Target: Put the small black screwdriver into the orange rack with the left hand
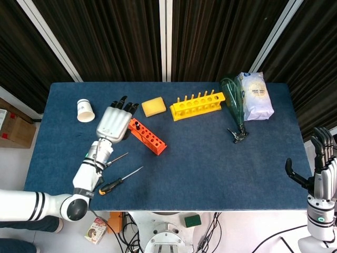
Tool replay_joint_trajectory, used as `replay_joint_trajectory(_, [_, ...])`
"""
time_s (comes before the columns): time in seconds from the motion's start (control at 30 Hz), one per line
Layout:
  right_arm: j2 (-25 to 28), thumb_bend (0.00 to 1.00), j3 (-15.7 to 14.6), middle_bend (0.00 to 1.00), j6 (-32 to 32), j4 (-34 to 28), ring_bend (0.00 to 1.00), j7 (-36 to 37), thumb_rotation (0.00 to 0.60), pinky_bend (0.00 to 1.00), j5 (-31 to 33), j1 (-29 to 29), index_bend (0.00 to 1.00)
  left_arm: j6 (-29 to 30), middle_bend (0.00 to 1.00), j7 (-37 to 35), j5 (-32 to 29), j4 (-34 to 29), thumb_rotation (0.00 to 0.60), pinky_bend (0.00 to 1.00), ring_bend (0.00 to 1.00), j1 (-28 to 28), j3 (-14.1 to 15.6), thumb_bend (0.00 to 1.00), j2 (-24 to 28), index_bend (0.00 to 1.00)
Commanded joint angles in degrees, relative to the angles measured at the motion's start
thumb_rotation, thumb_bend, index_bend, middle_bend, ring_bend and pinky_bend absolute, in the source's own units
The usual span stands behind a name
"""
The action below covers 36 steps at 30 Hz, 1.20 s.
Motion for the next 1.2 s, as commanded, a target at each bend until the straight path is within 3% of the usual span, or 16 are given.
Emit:
replay_joint_trajectory(0.03, [-0.02, 0.46, -0.06, 0.01, -0.05, -0.02, 0.0, 0.01, 0.6, 0.0, -0.01, -0.02, 0.0, 3.53, 0.22, -9.53, 9.75, -4.55, 0.6, 0.24, 0.07, 7.27, 1.74, 0.25, 5.49, 0.18])
replay_joint_trajectory(0.2, [-0.03, 0.45, -0.54, 0.01, -0.51, 0.12, 0.0, -0.15, 0.6, 0.0, -0.05, -0.21, 0.0, 6.63, 0.22, -27.07, 24.92, -3.21, 0.6, 0.24, 0.07, 17.43, 5.41, 0.23, 8.94, 0.18])
replay_joint_trajectory(0.3, [0.07, 0.43, -1.04, 0.01, -0.99, 0.16, 0.0, -0.59, 0.6, 0.0, 0.16, -0.65, 0.0, 10.22, 0.21, -37.2, 35.49, 2.13, 0.6, 0.24, 0.07, 24.14, 9.59, 0.23, 9.5, 0.18])
replay_joint_trajectory(0.43, [1.49, 0.42, -2.87, 0.01, -4.01, -0.21, 0.0, -2.75, 0.6, 0.0, 1.33, -1.98, 0.0, 15.1, 0.18, -45.62, 45.9, 14.59, 0.6, 0.23, 0.07, 32.38, 16.01, 0.23, 8.27, 0.18])
replay_joint_trajectory(0.6, [6.75, 0.39, -7.63, 0.0, -13.84, -3.83, 0.0, -12.52, 0.6, 0.0, 4.18, -4.33, 0.0, 16.21, 0.07, -47.3, 49.69, 28.73, 0.594, 0.2, 0.01, 39.48, 21.19, 0.1, 6.24, 0.14])
replay_joint_trajectory(0.83, [14.01, 0.35, -11.09, 0.0, -25.95, -14.8, 0.0, -29.52, 0.6, 0.0, 12.48, -7.19, 0.0, 21.85, 0.03, -48.21, 53.05, 40.26, 0.462, 0.16, 0.0, 47.15, 21.98, 0.03, 2.08, 0.1])
replay_joint_trajectory(0.97, [16.38, 0.35, -11.82, 0.0, -30.36, -18.61, 0.0, -33.9, 0.6, 0.0, 15.64, -7.5, 0.0, 22.67, 0.03, -47.96, 54.27, 41.95, 0.426, 0.16, 0.0, 49.39, 21.85, 0.03, 1.34, 0.1])
replay_joint_trajectory(1.2, [15.97, 0.35, -11.64, 0.0, -31.41, -18.21, 0.0, -34.09, 0.6, 0.0, 15.41, -7.85, 0.0, 18.96, 0.03, -52.66, 53.51, 40.53, 0.401, 0.15, 0.0, 50.58, 20.91, 0.03, 2.86, 0.1])
